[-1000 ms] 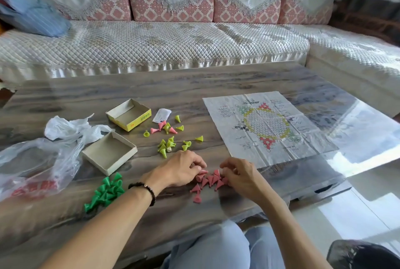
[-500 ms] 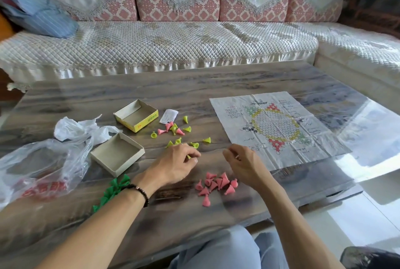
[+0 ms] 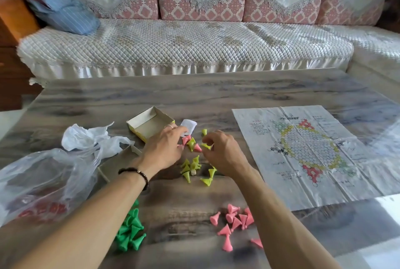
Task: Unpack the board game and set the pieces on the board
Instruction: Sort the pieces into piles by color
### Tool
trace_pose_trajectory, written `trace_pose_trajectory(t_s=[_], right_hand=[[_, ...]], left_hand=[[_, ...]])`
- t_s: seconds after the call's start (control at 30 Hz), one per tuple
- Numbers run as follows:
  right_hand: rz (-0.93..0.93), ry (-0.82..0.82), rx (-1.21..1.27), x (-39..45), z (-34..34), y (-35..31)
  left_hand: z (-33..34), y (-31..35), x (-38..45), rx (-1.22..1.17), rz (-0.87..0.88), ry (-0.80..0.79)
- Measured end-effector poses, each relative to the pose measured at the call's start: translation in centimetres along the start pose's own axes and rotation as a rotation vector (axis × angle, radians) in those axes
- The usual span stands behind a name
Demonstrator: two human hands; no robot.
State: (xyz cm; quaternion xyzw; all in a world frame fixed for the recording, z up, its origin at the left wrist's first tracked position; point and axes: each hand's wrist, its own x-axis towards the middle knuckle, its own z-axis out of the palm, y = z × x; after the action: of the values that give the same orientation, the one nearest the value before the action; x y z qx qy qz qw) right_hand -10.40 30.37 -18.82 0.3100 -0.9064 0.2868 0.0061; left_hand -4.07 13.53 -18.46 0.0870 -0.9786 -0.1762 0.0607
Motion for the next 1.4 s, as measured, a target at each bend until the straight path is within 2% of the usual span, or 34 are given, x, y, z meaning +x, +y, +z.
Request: trace_pose_trajectory(t_s=[0.3, 0.53, 0.8, 1.03, 1.17, 1.4], right_hand=[[-0.083, -0.035, -0.046, 2.1, 3.2, 0.1], [-0.067, -0.008, -0.022, 1.9, 2.9, 0.7], [-0.050, -0.033, 0.017, 1.5, 2.5, 0.7], [-0.045, -0.008, 0.063, 2.5, 2.5, -0.3], [-0.082, -0.064, 0.040, 3.9, 3.0, -1.7], [-0.088, -0.182, -0.058, 4.7, 4.6, -2.9]], left_hand=[[0.6, -0.9, 3.8, 0.003, 0.162, -0.197], [0.6, -1.5, 3.3, -0.126, 0.095, -0.109], [0.3, -1.6, 3.5, -0.134, 0.024, -0.114], [-0.2, -1.9, 3.2, -0.100, 0.058, -0.102], [-0.6, -2.8, 2.8, -0.060, 0.067, -0.069], [-0.8, -3.3, 2.4, -0.122, 0.018, -0.046]])
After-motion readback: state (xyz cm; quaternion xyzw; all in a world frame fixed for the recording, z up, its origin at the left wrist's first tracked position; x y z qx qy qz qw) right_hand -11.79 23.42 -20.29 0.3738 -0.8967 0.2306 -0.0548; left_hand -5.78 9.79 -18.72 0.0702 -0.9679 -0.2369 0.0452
